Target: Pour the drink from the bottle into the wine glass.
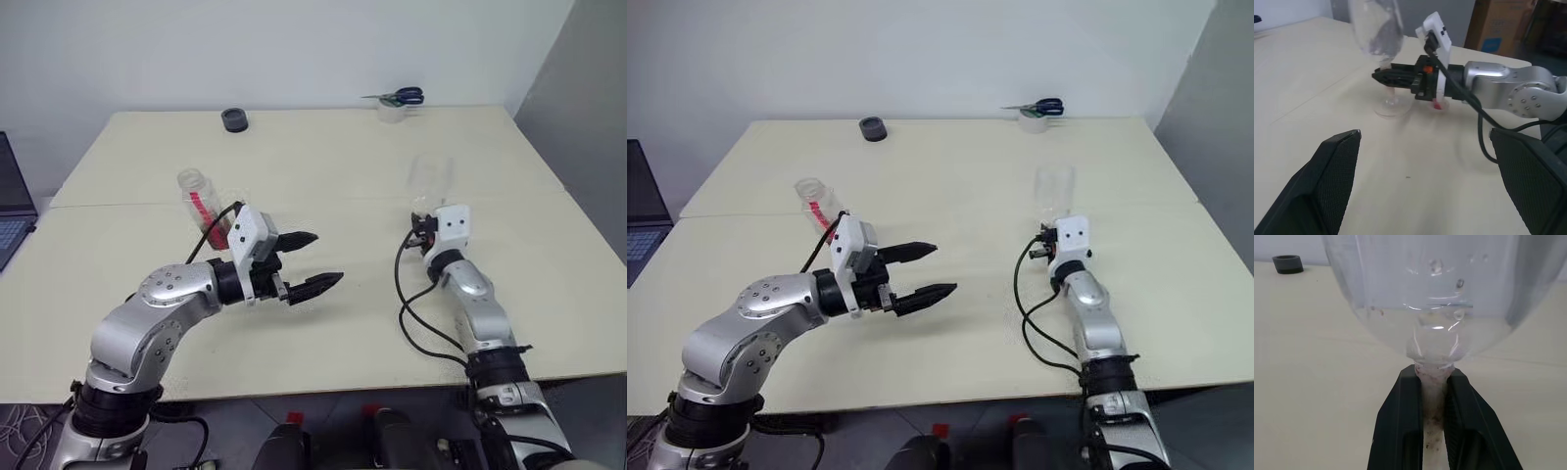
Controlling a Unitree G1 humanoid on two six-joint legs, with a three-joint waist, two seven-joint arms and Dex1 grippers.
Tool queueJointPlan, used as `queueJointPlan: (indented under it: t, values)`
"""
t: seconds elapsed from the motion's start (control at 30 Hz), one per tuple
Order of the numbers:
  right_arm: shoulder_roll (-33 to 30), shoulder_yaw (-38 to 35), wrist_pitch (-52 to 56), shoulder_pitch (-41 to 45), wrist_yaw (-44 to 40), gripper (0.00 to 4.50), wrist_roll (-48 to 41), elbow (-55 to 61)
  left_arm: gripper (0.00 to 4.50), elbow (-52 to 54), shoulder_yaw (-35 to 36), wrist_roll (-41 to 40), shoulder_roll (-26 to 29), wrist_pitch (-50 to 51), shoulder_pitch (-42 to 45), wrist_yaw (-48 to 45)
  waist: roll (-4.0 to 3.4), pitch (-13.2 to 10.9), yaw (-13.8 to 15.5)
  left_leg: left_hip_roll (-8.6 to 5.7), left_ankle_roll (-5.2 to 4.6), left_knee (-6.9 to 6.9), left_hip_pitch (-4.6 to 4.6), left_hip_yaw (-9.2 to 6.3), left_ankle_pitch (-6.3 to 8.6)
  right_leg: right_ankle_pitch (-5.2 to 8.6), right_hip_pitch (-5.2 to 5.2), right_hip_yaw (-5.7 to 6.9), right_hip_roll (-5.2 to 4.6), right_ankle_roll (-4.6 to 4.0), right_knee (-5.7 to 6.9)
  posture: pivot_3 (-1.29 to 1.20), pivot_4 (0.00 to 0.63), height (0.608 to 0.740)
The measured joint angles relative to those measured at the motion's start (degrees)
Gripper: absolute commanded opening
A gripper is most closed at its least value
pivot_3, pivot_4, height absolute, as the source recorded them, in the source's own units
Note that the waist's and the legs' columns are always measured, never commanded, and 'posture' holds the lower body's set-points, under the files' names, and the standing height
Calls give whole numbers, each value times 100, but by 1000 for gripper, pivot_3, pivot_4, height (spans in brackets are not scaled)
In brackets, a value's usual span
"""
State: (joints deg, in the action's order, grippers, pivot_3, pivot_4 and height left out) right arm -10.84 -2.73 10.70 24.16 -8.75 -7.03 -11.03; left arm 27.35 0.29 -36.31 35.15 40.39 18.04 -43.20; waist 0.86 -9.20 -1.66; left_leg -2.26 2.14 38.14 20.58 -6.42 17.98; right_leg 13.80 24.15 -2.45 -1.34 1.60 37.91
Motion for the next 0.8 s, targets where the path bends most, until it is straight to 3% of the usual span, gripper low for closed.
queueJointPlan:
  t: [0.33,0.53,0.8]
  values:
    - [-252,23,1321,-665,-371,266,-316,1526,4500,7,15,-1,-19,18,-63,36,11,10,11,2,0,-5,-6,0,0,1,-6,4,5,0,-7,0,150,740]
    - [-138,731,255,74,-916,266,124,614,4500,64,286,56,-137,-101,-500,428,-1,1,-152,14,1,-16,-17,17,0,3,5,-7,11,-4,7,0,150,740]
    - [430,966,-1204,1466,-1268,266,347,-1551,4500,780,713,538,-315,-460,-2115,1192,-1,0,-156,6,2,-15,-12,17,0,2,8,-10,1,-5,-1,0,150,740]
